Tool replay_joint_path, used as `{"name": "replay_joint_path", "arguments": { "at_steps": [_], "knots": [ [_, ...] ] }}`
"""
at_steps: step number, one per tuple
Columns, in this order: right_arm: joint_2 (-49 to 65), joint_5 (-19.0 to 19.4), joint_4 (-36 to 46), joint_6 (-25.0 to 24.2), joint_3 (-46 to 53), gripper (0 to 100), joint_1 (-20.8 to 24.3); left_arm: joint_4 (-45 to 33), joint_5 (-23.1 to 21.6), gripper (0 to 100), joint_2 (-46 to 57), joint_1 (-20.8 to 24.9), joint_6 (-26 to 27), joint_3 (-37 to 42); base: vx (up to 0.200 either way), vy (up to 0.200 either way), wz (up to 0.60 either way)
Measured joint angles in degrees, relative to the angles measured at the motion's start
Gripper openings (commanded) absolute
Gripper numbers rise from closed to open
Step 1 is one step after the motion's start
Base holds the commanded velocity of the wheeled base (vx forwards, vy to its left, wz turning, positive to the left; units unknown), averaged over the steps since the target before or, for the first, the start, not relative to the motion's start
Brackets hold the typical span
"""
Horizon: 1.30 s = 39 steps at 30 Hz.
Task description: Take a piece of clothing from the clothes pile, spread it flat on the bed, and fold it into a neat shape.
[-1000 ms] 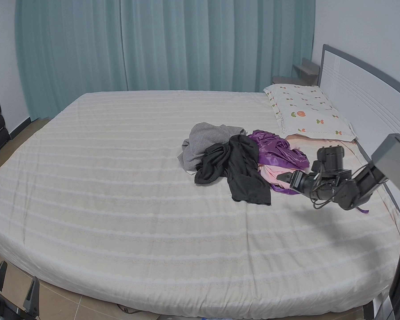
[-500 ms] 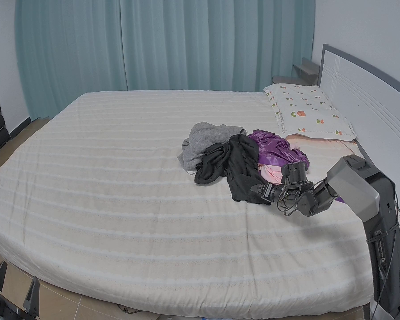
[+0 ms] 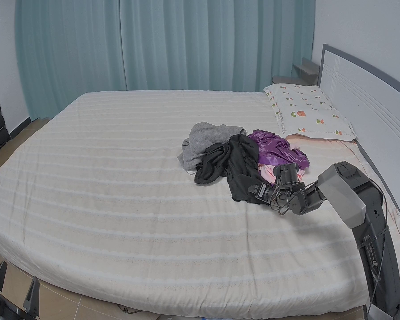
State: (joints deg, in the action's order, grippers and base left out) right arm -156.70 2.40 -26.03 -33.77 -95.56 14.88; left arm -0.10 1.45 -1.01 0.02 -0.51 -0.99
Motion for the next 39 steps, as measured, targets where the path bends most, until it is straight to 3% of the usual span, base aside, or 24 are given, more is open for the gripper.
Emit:
{"name": "replay_joint_path", "arguments": {
  "at_steps": [10, 14, 24, 39],
  "knots": [
    [-1.4, 0.33, 0.39, -1.43, -2.36, 0, 0.38, 0.0, 0.02, 100, 0.0, 0.0, 0.0, -0.02, 0.0, 0.0, 0.0],
    [-0.77, 0.41, 0.13, -5.16, -1.66, 0, 0.41, 0.0, 0.02, 100, 0.0, 0.0, 0.0, -0.02, 0.0, 0.0, 0.0],
    [5.71, 0.96, -3.23, -9.75, 6.42, 0, 0.41, 0.0, 0.02, 100, 0.0, -0.02, 0.0, -0.02, 0.0, 0.0, 0.0],
    [18.05, 1.18, -12.26, -12.54, 18.62, 0, 0.82, 0.02, 0.02, 100, 0.0, -0.02, 0.0, -0.02, 0.0, 0.0, 0.0]
  ]
}}
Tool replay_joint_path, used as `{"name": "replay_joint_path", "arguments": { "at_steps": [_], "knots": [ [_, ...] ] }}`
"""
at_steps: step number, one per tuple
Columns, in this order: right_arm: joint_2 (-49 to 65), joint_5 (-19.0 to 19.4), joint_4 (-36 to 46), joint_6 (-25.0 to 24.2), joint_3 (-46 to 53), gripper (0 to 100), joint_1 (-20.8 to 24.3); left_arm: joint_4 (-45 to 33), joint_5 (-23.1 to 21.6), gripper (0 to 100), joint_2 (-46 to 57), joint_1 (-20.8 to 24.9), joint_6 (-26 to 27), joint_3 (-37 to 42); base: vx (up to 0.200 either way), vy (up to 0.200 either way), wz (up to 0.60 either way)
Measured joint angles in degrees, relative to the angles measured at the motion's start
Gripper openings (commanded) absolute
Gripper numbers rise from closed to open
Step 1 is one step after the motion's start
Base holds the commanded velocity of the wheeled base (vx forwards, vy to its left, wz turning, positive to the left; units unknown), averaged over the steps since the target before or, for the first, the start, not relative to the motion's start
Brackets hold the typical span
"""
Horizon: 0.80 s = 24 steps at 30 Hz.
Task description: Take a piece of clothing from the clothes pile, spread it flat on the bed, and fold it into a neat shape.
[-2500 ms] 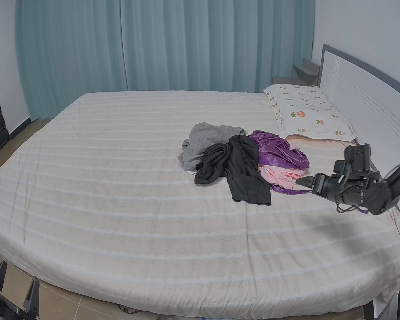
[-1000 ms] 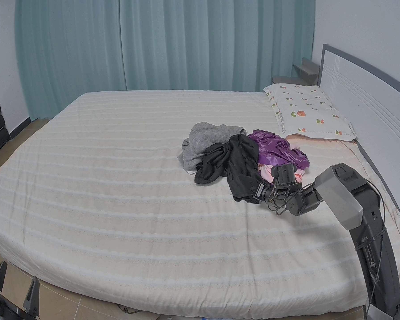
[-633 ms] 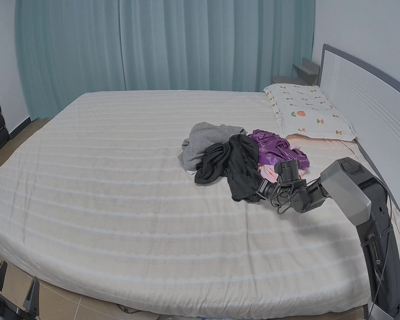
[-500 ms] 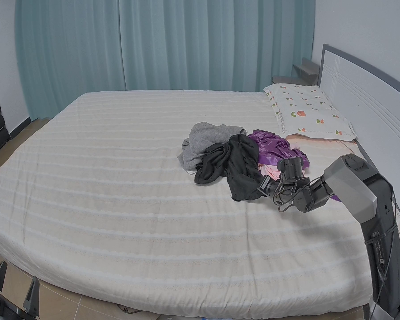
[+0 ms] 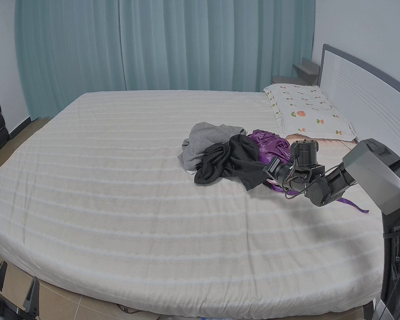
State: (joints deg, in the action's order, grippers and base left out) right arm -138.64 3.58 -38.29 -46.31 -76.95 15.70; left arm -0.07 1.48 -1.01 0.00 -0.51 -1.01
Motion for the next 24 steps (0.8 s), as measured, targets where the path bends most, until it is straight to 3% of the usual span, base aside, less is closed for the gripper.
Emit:
{"name": "replay_joint_path", "arguments": {
  "at_steps": [24],
  "knots": [
    [17.7, -0.37, -10.37, -2.05, 21.85, 0, 2.35, -0.02, 0.0, 100, 0.0, 0.0, 0.02, 0.0, 0.0, 0.0, 0.0]
  ]
}}
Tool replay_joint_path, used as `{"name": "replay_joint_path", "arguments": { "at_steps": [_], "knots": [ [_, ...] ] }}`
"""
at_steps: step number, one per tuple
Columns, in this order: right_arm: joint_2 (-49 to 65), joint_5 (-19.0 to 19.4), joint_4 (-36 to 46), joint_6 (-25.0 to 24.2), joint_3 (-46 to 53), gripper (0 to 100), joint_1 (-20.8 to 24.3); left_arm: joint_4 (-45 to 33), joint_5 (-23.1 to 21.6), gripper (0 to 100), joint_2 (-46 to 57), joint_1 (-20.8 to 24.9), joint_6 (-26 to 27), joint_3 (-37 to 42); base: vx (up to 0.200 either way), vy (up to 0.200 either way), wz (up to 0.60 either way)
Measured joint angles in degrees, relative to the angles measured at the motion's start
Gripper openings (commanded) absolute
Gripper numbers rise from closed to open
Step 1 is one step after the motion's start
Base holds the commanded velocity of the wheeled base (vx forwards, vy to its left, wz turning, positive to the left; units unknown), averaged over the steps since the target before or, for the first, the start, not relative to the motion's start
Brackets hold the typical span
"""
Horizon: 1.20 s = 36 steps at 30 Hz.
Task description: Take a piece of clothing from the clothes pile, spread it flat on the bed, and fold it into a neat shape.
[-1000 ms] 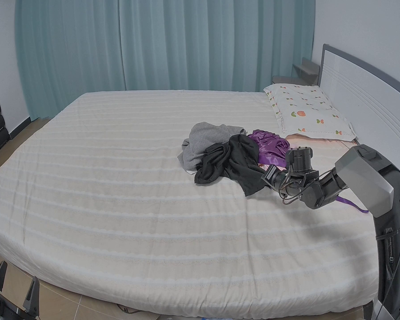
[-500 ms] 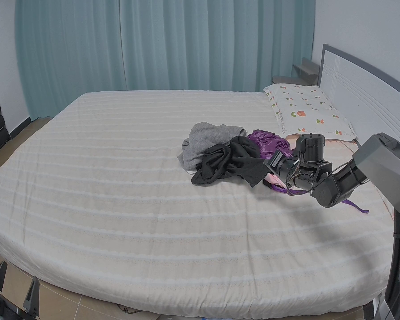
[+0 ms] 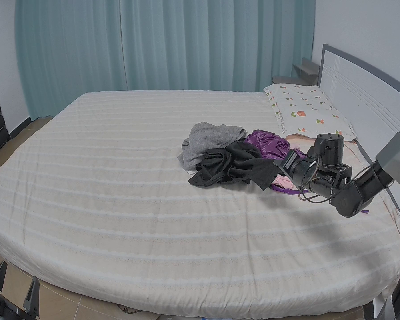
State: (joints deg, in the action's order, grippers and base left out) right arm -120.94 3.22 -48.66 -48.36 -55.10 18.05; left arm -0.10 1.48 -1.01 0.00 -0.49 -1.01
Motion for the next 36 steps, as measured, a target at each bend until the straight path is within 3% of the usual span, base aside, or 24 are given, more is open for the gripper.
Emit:
{"name": "replay_joint_path", "arguments": {
  "at_steps": [21, 29, 36],
  "knots": [
    [25.22, -1.17, -1.17, -0.6, 20.85, 0, 6.45, 0.1, -0.77, 100, 0.0, 0.05, 0.41, 0.0, 0.0, 0.0, 0.0],
    [30.93, -2.38, -1.12, 0.06, 22.09, 0, 9.01, 1.1, -0.93, 100, 0.0, 0.02, 0.13, -0.15, 0.0, 0.0, 0.0],
    [33.24, -2.38, -1.37, 1.06, 21.64, 0, 9.91, 4.14, -2.27, 100, -2.84, 0.44, -3.52, -5.71, 0.0, 0.0, 0.0]
  ]
}}
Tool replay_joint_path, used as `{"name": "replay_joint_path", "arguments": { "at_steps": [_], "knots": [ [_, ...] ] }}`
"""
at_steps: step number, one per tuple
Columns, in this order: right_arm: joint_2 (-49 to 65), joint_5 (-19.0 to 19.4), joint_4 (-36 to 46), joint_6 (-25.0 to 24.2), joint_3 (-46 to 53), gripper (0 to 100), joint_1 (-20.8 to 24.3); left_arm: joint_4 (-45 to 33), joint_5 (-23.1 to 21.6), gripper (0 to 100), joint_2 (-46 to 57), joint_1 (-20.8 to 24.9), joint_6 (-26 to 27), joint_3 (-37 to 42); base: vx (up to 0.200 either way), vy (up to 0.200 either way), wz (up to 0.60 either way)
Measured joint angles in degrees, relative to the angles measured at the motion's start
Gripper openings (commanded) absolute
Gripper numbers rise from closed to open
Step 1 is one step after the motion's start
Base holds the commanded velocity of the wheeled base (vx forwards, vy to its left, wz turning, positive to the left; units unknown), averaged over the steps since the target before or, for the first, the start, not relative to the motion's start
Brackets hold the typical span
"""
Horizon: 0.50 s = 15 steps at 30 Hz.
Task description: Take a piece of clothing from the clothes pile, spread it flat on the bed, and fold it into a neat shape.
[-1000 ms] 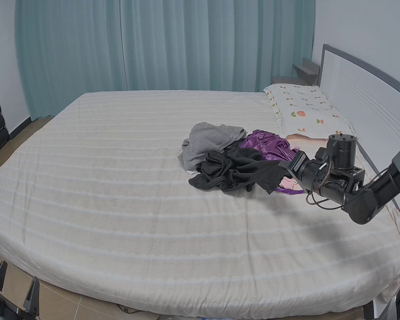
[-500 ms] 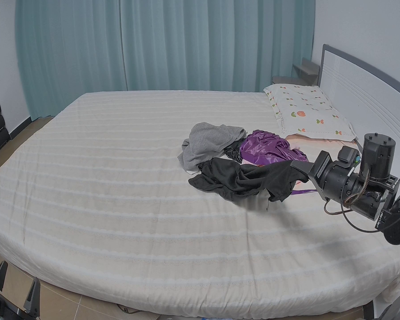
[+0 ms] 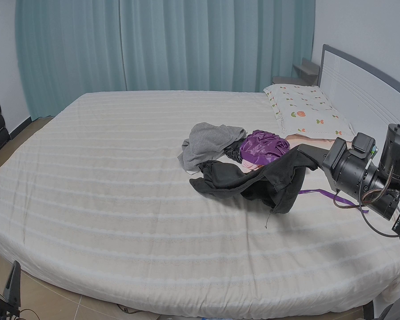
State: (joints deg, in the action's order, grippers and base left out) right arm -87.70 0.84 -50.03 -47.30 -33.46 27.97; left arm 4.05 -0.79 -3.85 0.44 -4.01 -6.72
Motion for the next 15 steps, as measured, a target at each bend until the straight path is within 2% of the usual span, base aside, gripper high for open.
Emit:
{"name": "replay_joint_path", "arguments": {
  "at_steps": [6, 15],
  "knots": [
    [1.32, 0.06, -0.11, 0.83, -0.6, 0, 0.87, 4.0, -2.62, 100, -11.56, 1.88, -1.24, -3.64, 0.0, 0.0, 0.0],
    [3.47, 0.28, -0.09, 1.65, -1.05, 0, 2.68, 11.08, -4.84, 100, -35.01, 7.69, -2.47, -6.51, 0.0, 0.0, 0.0]
  ]
}}
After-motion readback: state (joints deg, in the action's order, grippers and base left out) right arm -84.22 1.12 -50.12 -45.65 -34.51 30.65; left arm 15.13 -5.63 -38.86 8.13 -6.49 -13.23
